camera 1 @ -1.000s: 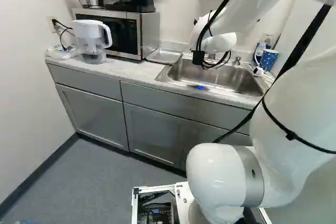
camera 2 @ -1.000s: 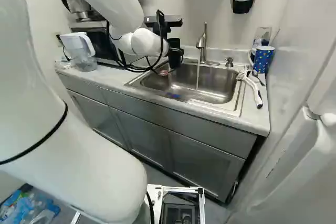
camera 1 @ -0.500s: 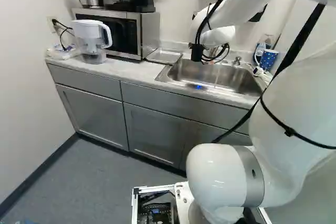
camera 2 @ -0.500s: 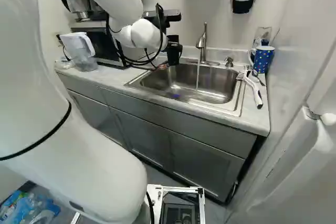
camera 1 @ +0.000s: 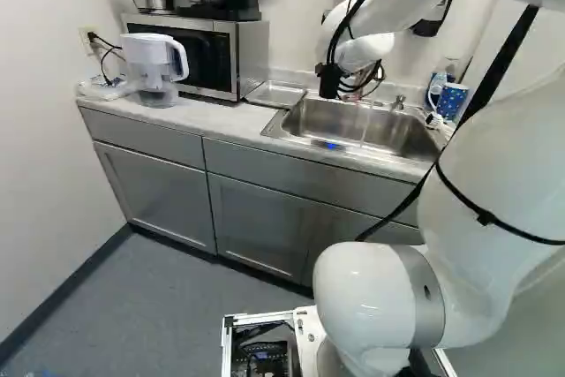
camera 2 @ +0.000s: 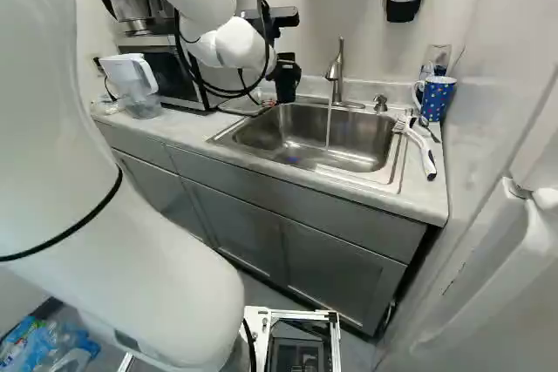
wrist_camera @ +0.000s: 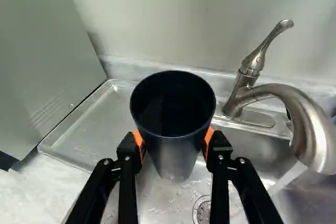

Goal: Rinse the cup and place it in the tray

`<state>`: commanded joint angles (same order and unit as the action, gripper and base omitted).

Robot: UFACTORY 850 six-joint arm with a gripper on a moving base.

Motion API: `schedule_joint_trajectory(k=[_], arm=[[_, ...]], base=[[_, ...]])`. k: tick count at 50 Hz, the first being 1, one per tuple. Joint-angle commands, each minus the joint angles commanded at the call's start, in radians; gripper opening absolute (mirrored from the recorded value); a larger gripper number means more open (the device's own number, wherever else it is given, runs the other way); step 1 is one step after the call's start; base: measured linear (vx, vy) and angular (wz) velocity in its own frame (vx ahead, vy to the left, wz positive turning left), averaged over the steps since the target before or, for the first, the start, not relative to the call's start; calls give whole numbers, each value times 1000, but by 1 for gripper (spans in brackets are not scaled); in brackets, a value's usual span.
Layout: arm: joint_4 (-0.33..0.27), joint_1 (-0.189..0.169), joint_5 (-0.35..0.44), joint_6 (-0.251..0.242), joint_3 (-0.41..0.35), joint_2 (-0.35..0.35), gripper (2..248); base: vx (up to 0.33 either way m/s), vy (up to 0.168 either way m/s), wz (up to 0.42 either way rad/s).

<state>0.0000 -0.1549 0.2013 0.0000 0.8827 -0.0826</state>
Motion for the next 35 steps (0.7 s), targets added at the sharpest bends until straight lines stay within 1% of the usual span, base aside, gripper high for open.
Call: schedule_joint_trajectory(k=[15,31,35], arm=[[0,4,0,0,28,-5,124],[0,4,0,0,33,-11,124],[0,4,0,17,33,-11,124]], base=[[0,0,0],[0,0,0],[0,0,0]])
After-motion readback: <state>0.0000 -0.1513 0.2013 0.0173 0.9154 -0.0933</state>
